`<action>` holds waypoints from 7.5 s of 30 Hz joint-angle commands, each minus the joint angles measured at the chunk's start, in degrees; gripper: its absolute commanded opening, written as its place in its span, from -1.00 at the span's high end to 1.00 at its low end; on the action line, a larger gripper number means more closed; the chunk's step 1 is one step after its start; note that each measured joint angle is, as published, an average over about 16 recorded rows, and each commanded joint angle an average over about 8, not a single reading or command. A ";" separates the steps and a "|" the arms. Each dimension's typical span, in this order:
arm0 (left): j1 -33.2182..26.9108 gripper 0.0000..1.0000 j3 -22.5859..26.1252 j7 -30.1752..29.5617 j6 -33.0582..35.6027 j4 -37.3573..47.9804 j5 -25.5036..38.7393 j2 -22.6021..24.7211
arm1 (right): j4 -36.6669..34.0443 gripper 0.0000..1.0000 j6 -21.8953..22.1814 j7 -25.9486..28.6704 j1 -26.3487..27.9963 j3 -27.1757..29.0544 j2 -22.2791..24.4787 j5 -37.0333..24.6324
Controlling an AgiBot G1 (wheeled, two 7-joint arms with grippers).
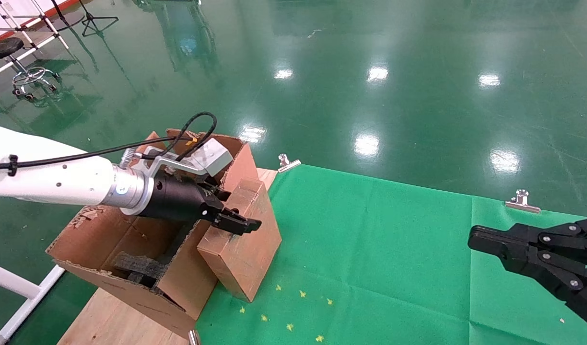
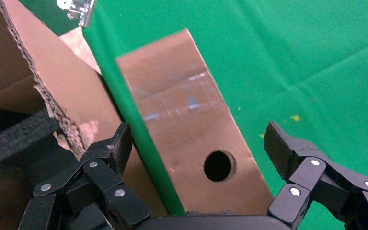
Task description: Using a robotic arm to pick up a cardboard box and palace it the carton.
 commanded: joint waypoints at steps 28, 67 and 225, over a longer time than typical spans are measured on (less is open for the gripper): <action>0.13 1.00 0.05 -0.77 -2.18 -0.03 1.83 0.76 | -0.01 -1.00 0.02 0.00 -0.01 0.00 0.00 0.01; -18.85 1.00 -9.92 18.06 0.52 15.75 -9.15 -3.91 | -0.02 -1.00 0.02 -0.01 0.00 -0.01 0.01 0.02; -5.34 -1.00 -14.14 58.12 4.79 36.93 -28.94 1.91 | -0.07 -1.00 0.09 -0.05 -0.01 -0.06 0.04 0.07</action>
